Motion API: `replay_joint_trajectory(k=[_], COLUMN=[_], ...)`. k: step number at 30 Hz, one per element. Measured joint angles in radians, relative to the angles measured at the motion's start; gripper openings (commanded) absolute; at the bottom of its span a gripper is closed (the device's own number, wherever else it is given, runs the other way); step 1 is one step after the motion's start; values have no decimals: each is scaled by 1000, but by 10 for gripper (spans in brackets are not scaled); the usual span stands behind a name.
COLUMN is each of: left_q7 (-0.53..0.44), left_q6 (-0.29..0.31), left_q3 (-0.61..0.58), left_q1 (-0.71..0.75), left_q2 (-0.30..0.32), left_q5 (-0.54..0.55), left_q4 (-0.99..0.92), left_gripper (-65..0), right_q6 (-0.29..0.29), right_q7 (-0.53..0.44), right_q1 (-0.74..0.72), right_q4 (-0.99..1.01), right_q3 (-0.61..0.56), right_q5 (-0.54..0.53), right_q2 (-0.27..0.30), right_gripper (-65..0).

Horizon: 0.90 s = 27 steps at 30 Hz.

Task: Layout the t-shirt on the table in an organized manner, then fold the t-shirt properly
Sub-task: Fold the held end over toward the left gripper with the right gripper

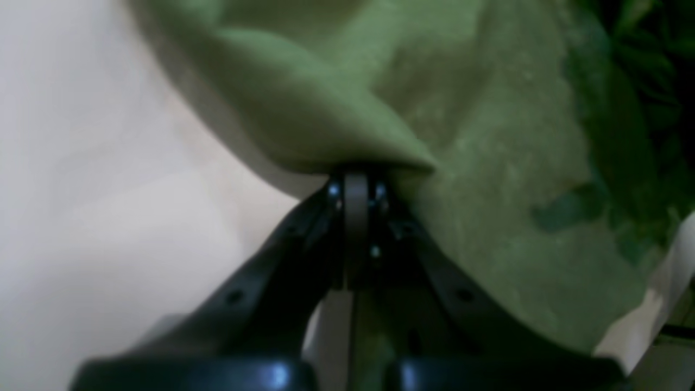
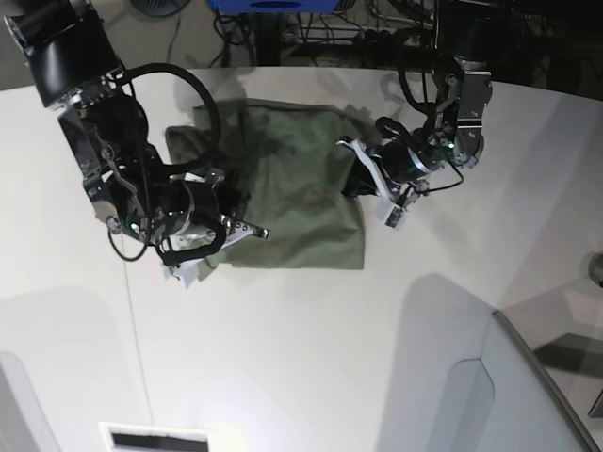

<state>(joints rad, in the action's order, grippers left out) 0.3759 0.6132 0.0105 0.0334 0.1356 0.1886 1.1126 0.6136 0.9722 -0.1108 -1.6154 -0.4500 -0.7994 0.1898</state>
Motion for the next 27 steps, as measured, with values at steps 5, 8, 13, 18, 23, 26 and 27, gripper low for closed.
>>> replay_joint_trajectory(k=[5, 8, 13, 18, 23, 26, 27], left_q7=[0, 0, 13, 19, 51, 58, 63], left_q6=[0, 0, 9, 13, 0, -7, -5], left_q3=[-1, 2, 4, 3, 5, 5, 6], left_q1=[0, 0, -12, -20, -19, -28, -35], left_q2=[-2, -2, 3, 17, 45, 66, 72], left_q5=[0, 0, -5, -11, -45, -43, -46], left_q4=[0, 3, 2, 4, 52, 54, 51], left_gripper=[-650, -650, -650, -650, -650, -650, -650], right_q6=[0, 0, 0, 0, 0, -1, -1], right_q7=[-2, -9, -10, -15, -73, -87, -89], right_q1=[0, -9, -19, -46, -41, -54, -61], right_q4=[0, 1, 4, 30, 89, 98, 98], right_q3=[-5, -56, -78, -79, -99, -146, -160], right_q5=[4, 7, 0, 0, 2, 3, 2], right_q2=[-17, -26, -62, -62, -62, -60, -62], right_gripper=[-650, -650, -650, -650, -650, -650, -650])
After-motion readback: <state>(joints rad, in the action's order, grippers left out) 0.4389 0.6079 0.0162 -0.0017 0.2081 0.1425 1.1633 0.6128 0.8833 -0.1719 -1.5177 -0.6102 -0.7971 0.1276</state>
